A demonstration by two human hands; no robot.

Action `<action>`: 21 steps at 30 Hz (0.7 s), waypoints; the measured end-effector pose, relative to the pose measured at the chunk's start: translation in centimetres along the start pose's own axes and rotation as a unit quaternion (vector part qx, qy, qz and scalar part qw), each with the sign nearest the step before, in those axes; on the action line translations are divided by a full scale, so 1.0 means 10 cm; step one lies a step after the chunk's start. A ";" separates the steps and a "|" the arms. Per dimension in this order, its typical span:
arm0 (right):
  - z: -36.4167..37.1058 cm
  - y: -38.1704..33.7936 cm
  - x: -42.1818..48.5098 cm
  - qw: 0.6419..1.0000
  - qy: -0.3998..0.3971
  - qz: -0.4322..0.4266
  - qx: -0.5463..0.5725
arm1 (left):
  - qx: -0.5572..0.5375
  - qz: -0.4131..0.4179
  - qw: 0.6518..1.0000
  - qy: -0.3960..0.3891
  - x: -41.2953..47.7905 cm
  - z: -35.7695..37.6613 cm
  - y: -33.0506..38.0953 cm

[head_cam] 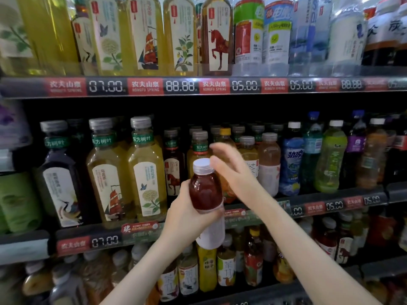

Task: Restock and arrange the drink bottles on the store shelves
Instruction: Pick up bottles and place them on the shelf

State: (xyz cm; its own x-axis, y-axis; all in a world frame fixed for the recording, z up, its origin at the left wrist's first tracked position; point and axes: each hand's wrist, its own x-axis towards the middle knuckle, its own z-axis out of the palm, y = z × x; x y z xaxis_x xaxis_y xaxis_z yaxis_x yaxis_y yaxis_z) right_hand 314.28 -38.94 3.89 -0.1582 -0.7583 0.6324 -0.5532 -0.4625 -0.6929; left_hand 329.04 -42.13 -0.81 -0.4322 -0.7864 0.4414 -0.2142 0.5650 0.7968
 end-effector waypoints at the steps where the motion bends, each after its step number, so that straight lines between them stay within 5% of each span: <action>1: -0.03 0.06 0.13 0.996 0.039 -0.022 -0.083 | -0.010 -0.002 1.000 0.010 -0.02 -0.02 -0.01; 5: -0.12 0.28 0.59 0.928 0.039 0.058 -0.366 | -0.024 0.005 0.999 0.047 -0.04 -0.15 -0.03; 8: -0.09 0.41 0.69 0.898 -0.021 0.076 -0.433 | -0.024 0.019 0.998 0.062 -0.04 -0.25 -0.01; 14: -0.08 0.31 0.43 0.964 0.043 -0.035 -0.261 | -0.041 0.029 0.996 0.070 -0.10 -0.32 -0.08; 21: -0.06 0.26 -0.07 0.967 0.070 -0.105 -0.222 | -0.070 0.011 0.995 0.067 -0.21 -0.13 -0.16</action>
State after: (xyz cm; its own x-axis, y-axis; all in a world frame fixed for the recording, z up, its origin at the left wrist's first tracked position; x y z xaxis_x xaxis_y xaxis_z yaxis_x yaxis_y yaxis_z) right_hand 312.48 -39.34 1.88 -0.0966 -0.5857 0.8047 -0.8770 -0.3323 -0.3471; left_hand 331.46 -41.75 -2.48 -0.3129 -0.8056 0.5032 -0.0785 0.5499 0.8315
